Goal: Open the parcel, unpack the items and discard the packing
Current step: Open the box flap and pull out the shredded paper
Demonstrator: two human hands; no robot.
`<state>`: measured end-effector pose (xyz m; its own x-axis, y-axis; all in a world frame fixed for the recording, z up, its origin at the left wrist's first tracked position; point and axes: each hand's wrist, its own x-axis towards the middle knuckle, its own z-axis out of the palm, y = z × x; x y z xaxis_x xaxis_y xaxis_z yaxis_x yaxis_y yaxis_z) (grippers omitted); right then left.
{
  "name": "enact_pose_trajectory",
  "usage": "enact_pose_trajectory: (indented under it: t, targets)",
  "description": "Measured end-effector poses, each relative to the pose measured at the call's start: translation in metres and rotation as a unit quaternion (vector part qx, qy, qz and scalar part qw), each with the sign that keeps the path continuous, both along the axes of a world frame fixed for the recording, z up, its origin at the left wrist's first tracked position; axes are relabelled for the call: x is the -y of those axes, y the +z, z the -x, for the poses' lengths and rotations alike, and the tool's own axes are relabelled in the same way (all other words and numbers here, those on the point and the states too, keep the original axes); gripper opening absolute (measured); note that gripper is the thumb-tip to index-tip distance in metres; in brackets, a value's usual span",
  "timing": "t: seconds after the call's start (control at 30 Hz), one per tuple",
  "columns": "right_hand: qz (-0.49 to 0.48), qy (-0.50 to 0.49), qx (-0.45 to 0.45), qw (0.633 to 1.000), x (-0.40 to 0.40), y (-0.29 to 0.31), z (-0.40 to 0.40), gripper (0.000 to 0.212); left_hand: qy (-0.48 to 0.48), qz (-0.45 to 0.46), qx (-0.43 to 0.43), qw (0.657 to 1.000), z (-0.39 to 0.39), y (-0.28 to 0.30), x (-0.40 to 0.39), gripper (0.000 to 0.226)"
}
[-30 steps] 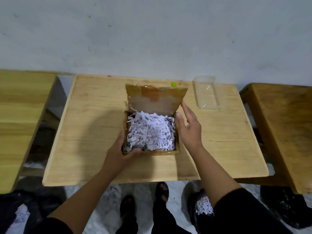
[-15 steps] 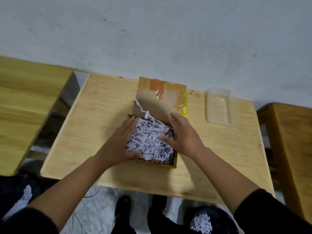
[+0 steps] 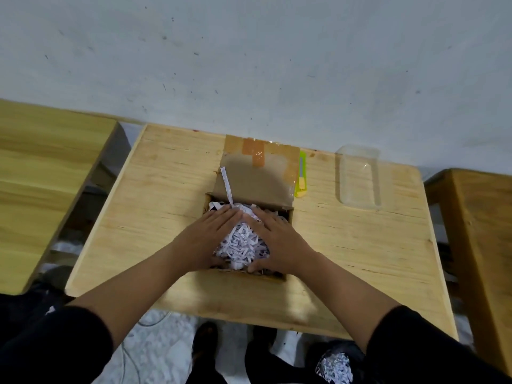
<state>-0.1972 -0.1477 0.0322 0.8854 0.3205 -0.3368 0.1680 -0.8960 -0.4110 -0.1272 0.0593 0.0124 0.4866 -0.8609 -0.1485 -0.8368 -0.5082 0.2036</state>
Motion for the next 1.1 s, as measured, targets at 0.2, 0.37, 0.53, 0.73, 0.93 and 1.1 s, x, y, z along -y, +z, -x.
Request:
enact_pose_trajectory:
  t: [0.2,0.37,0.53,0.73,0.93,1.1]
  targets:
    - [0.045,-0.013,-0.022,0.999,-0.006,-0.007,-0.011,0.113,0.049,-0.015,0.005,0.999,0.004,-0.008,0.01,0.113]
    - [0.074,-0.02,0.012,0.997,-0.012,-0.02,-0.01,0.1,0.059,0.029,0.015,0.998,0.006,-0.017,0.012,0.11]
    - [0.086,-0.022,0.029,0.996,-0.014,-0.02,-0.009,0.094,0.062,0.082,0.018,0.995,0.005,-0.017,0.012,0.099]
    - [0.1,-0.03,0.044,0.994,-0.015,-0.027,-0.009,0.083,0.067,0.068,0.028,0.995,0.005,-0.015,0.011,0.102]
    - [0.075,-0.047,0.056,0.994,-0.015,-0.023,-0.006,0.076,0.063,0.079,0.014,0.995,0.005,-0.014,0.012,0.095]
    - [0.04,-0.064,0.074,0.994,-0.015,-0.013,-0.004,0.073,0.06,0.07,-0.008,0.996,0.003,-0.014,0.01,0.087]
